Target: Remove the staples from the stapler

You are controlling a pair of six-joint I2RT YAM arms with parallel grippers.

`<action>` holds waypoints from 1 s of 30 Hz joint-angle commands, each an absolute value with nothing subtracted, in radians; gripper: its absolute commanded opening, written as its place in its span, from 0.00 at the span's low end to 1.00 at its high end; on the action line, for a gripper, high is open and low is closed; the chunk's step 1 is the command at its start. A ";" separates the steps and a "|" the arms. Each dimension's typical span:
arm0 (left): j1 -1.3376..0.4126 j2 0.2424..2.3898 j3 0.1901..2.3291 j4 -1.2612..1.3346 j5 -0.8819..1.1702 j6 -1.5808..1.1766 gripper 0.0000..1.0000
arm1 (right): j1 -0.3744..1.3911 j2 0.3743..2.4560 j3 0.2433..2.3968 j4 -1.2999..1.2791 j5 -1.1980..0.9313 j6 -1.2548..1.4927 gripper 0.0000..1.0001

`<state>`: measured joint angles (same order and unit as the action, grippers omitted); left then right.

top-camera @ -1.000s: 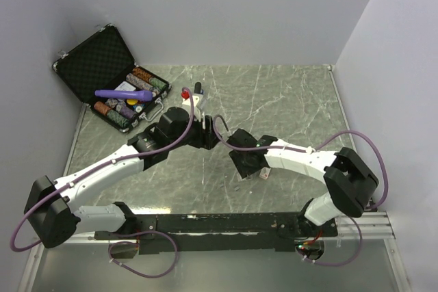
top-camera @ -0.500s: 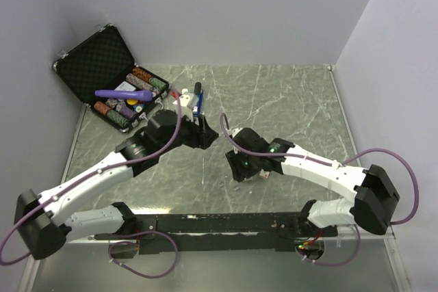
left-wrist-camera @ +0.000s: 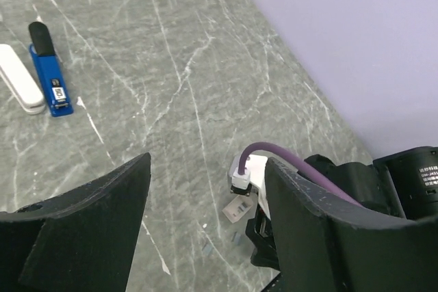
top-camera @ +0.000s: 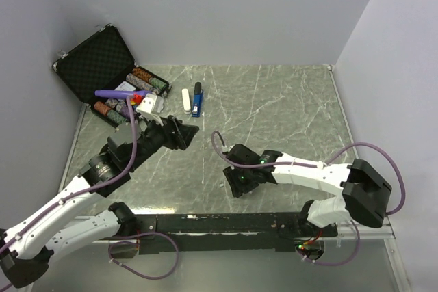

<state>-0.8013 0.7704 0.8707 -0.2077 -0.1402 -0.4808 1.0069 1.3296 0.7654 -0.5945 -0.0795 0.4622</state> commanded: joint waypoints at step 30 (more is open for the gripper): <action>-0.804 0.753 0.819 -0.195 -0.172 -0.425 0.76 | 1.032 1.514 0.827 -0.540 0.058 0.483 0.43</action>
<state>-0.8013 0.7597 0.8227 -0.2230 -0.1589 -0.4381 1.0203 1.5024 0.8009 -0.5518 0.0429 0.4747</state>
